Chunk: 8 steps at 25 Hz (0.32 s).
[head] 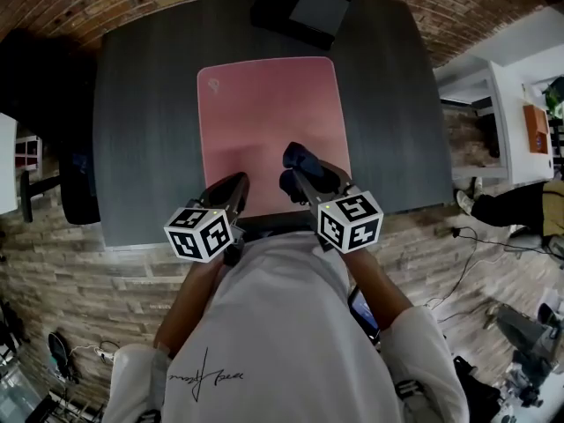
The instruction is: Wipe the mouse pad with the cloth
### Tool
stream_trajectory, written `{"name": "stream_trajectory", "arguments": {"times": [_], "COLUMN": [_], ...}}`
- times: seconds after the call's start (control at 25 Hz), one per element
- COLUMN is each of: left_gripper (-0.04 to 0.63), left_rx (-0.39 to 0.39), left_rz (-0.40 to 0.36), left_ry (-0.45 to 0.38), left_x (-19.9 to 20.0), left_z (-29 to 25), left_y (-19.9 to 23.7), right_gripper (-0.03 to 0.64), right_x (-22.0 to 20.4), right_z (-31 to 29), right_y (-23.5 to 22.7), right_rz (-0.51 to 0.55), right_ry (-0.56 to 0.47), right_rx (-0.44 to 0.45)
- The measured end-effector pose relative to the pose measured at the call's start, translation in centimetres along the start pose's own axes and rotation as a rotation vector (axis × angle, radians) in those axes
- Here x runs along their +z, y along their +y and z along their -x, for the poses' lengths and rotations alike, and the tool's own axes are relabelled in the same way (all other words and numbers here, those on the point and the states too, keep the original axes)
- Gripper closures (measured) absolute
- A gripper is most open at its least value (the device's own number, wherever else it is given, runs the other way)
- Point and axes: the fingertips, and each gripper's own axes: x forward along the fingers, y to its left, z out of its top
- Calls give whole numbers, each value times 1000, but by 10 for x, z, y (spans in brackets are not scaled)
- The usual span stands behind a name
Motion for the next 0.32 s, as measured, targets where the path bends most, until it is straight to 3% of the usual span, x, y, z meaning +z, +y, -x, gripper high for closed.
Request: {"name": "stream_trajectory", "arguments": {"times": [0.32], "left_gripper": [586], "left_rx": [-24], "left_rz": [-8], "left_ry": [5], "left_x": [5], "left_z": [-2], "left_y": [-13], "right_gripper": [520], "right_x": [8], "right_z": [11], "right_y": [3], "right_rz": [-10], "right_ry": [-18], "right_rx": [-11]}}
